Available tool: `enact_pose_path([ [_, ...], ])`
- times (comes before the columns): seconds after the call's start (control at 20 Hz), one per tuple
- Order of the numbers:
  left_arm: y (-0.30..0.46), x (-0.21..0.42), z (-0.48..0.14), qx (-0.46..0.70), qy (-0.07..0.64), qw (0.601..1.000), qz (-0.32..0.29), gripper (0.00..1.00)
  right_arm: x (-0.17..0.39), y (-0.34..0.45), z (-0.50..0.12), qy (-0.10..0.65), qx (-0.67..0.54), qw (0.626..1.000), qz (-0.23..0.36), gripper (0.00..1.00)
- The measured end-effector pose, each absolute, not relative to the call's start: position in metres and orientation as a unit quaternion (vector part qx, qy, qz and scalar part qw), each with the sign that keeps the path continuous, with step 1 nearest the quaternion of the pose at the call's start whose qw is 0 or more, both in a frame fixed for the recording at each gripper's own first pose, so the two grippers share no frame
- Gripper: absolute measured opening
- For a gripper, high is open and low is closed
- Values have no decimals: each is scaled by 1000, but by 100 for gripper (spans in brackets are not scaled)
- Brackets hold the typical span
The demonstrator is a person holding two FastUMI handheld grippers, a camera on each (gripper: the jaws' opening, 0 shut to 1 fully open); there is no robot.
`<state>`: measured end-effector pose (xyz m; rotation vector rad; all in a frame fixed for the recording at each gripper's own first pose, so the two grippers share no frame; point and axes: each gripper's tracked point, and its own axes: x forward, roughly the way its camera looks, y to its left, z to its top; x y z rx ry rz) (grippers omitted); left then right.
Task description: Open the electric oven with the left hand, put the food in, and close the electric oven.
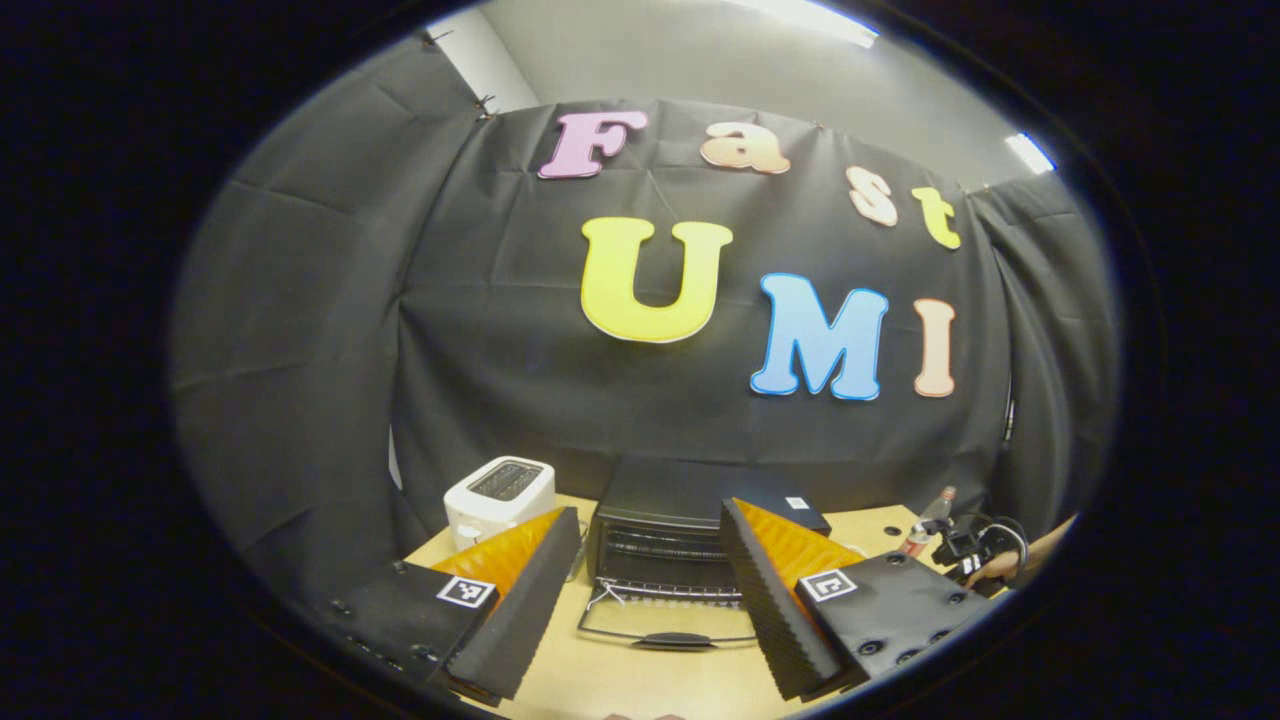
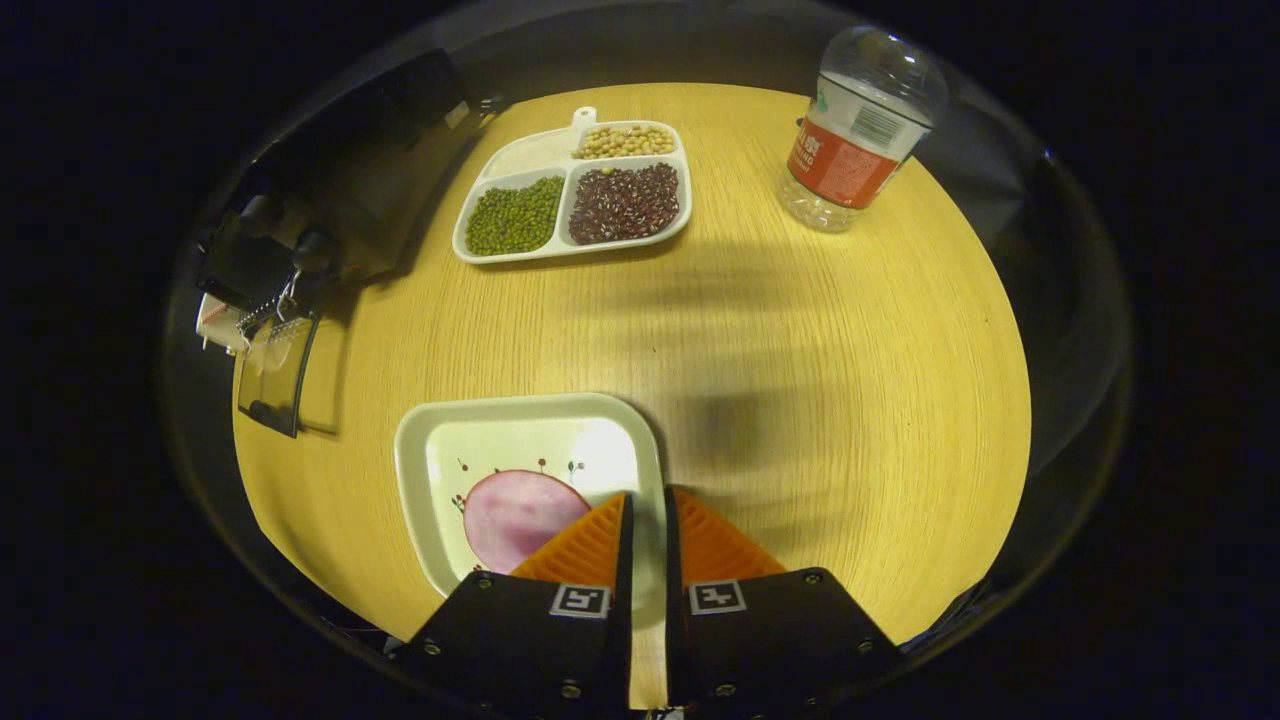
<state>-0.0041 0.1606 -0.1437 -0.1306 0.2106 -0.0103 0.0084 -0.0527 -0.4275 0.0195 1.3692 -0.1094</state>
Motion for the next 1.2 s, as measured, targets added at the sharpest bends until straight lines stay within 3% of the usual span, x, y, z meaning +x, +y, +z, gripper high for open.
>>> enact_pose_path([
  [0.05, 157, -4, -142, -65, 104, 992, -8, 98, 5, -53, -450, 634, 21, 771, -51, 5],
  [0.1, 155, -6, -139, -63, 103, 993, -10, 100, 7, -56, -432, 639, 29, 767, -43, 1],
  [0.15, 154, -6, -138, -61, 102, 993, -9, 95, 5, -56, -429, 640, 32, 767, -32, 1],
  [0.25, 152, -9, -134, -57, 102, 993, -7, 100, 5, -55, -432, 627, 41, 778, -18, 1],
  [0.35, 152, -12, -130, -56, 102, 993, 0, 95, 0, -52, -431, 622, 87, 778, -12, 1],
  [0.5, 151, -21, -124, -55, 107, 993, 13, 100, -3, -51, -424, 605, 186, 774, 4, 1],
  [0.65, 151, -31, -118, -49, 113, 992, 27, 100, -9, -44, -422, 574, 297, 762, 36, 0],
  [0.7, 151, -34, -117, -47, 117, 992, 32, 95, -13, -45, -419, 562, 334, 755, 41, 1],
  [0.85, 148, -41, -117, -47, 127, 990, 42, 100, -18, -48, -415, 526, 424, 735, 53, 0],
  [1.2, 122, -37, -100, -56, 116, 991, 26, 100, -25, -35, -409, 483, 490, 723, 69, 1],
])
